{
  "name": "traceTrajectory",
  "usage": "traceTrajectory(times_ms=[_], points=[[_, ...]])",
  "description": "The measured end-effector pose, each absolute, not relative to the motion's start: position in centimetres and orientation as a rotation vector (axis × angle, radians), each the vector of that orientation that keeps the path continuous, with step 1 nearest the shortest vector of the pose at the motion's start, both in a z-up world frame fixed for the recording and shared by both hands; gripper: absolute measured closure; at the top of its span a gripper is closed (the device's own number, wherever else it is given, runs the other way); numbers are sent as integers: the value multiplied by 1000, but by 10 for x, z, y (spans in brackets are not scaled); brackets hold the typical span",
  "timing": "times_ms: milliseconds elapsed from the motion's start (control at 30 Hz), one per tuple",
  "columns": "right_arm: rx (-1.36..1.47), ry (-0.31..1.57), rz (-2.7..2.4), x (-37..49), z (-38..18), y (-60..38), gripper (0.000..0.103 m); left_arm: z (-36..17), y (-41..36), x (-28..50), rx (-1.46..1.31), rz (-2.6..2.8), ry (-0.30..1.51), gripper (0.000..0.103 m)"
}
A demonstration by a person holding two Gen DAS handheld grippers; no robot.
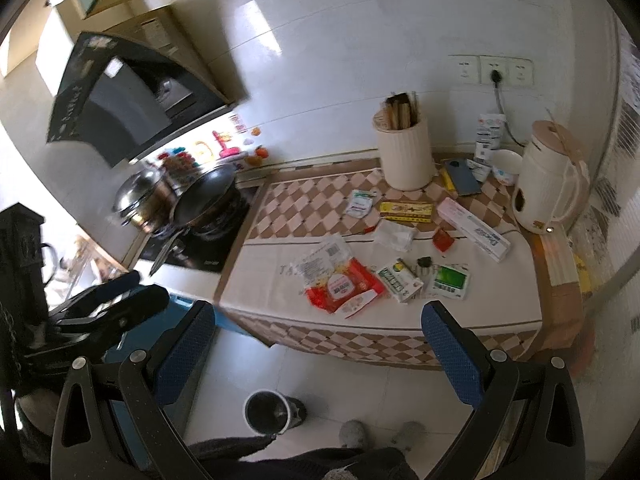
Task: Collect trash
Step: 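Grasp the green-white medicine box with left tool while right tool grasps the toothpaste box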
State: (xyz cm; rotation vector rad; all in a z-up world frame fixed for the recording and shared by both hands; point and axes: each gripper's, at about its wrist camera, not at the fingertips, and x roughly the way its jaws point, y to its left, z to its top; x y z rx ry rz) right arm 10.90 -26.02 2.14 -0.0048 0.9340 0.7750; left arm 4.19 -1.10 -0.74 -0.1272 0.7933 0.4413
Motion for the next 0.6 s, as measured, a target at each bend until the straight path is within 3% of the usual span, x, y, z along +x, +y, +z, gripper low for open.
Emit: traceTrajectory(times_ms=[300,600], points=[[-28,992,582,158,-31,-240,0,-95,25,122,-175,542,951,0],[15,1176,411,284,-139,-255,0,-246,23,235,-652,367,1319,0]])
